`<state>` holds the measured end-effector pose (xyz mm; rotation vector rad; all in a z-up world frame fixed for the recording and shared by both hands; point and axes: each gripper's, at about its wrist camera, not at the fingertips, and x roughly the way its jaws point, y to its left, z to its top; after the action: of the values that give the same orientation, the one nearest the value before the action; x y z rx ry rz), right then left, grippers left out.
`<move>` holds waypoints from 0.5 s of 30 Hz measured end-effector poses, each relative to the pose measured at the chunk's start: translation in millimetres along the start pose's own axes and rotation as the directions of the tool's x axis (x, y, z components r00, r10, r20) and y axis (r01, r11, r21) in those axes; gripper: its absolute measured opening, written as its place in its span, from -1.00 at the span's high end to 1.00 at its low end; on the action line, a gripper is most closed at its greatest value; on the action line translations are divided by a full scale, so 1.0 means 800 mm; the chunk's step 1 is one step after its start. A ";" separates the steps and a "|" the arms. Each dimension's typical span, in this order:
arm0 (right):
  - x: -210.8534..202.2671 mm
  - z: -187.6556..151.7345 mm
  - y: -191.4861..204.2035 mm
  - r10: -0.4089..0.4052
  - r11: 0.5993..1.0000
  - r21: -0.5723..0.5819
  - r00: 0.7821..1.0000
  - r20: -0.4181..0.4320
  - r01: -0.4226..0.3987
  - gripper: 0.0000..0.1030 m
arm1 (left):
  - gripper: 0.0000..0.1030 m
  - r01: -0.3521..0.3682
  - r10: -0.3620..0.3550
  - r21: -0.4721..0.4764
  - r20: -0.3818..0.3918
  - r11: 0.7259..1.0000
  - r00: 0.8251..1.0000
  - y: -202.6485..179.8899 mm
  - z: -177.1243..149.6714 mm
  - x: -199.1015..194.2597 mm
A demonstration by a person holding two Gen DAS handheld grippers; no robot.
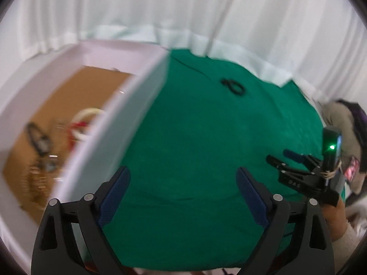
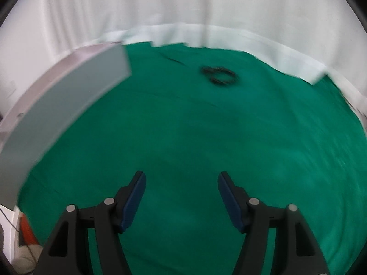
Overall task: Organize jewelry
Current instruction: 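Withdraw both open grippers from the box back over the cloth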
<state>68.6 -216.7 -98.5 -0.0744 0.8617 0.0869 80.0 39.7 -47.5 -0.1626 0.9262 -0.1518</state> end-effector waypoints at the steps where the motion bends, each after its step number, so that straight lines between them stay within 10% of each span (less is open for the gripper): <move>1: -0.004 -0.011 -0.015 -0.025 0.999 0.020 1.000 0.006 0.025 -0.29 | -0.82 0.007 -0.007 0.011 -0.020 1.000 1.000 -0.011 0.001 0.016; 15: -0.003 -0.061 -0.084 -0.025 0.988 0.156 0.998 0.051 0.016 -0.29 | -0.80 0.111 -0.110 0.129 -0.014 0.985 0.994 -0.128 0.143 0.199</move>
<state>37.5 -288.7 -126.4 0.0651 0.8119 0.0021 260.3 -84.0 -83.1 -0.0924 0.9117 -0.3146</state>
